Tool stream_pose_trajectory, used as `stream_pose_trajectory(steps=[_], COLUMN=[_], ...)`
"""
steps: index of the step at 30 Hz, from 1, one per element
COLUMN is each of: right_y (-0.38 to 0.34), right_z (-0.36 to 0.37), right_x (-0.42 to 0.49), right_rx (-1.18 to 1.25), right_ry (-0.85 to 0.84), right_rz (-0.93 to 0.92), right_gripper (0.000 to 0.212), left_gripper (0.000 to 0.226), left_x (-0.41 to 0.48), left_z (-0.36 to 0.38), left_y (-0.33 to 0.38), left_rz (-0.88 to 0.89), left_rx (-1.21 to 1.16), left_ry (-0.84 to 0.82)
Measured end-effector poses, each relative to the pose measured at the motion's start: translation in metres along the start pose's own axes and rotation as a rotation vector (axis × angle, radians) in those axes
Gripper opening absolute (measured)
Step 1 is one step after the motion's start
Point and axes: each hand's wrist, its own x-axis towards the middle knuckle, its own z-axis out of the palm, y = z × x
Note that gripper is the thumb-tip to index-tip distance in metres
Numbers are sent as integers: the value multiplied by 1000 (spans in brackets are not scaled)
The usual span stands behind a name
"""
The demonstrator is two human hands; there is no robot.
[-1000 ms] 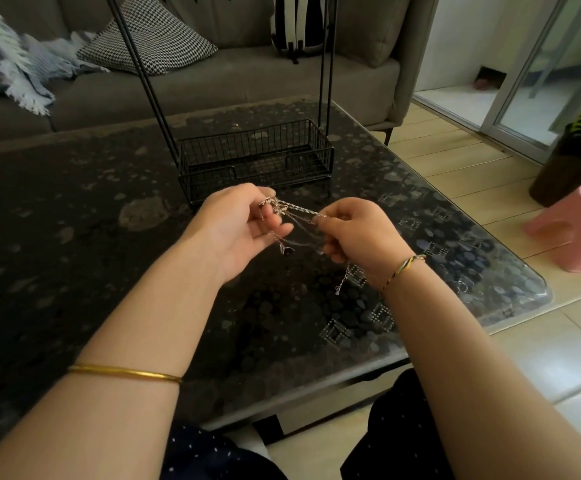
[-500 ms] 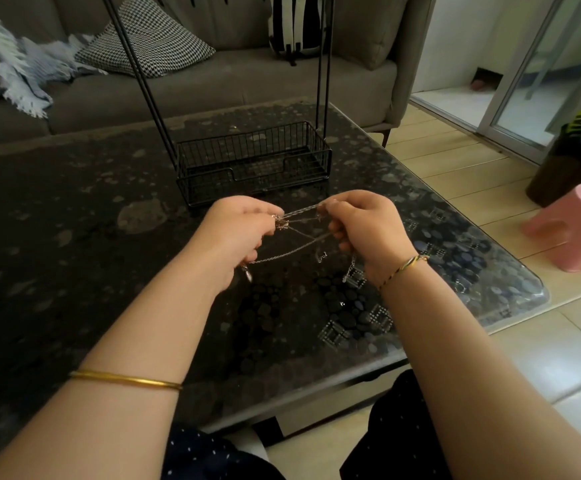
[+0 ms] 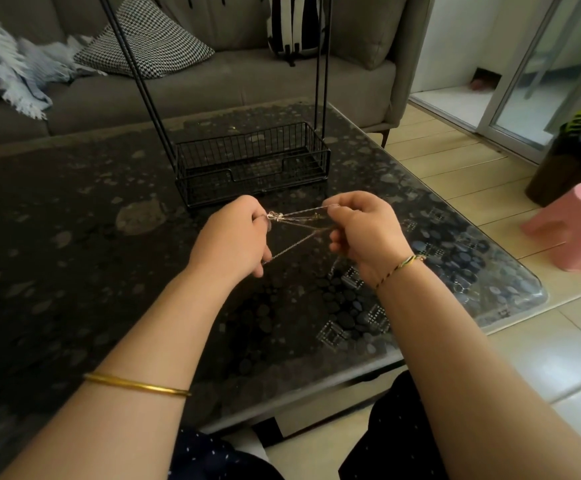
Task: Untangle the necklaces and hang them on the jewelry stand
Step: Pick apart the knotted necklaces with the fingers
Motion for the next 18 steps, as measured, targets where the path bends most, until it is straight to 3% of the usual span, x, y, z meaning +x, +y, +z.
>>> stream_pose_trajectory(steps=[7, 15, 18], right_y=[8, 9, 8], right_z=[2, 1, -3], right_x=[7, 13, 13], right_rx=[-189, -187, -149], right_ry=[102, 198, 152], right_rz=[-148, -214, -168], right_gripper=[12, 28, 30], left_gripper=[8, 9, 11], left_x=[2, 0, 2], left_z=[4, 4, 1], left_y=[1, 4, -3], left_rz=[-22, -95, -72], left_rx=[224, 284, 208], left_ry=[-119, -203, -135])
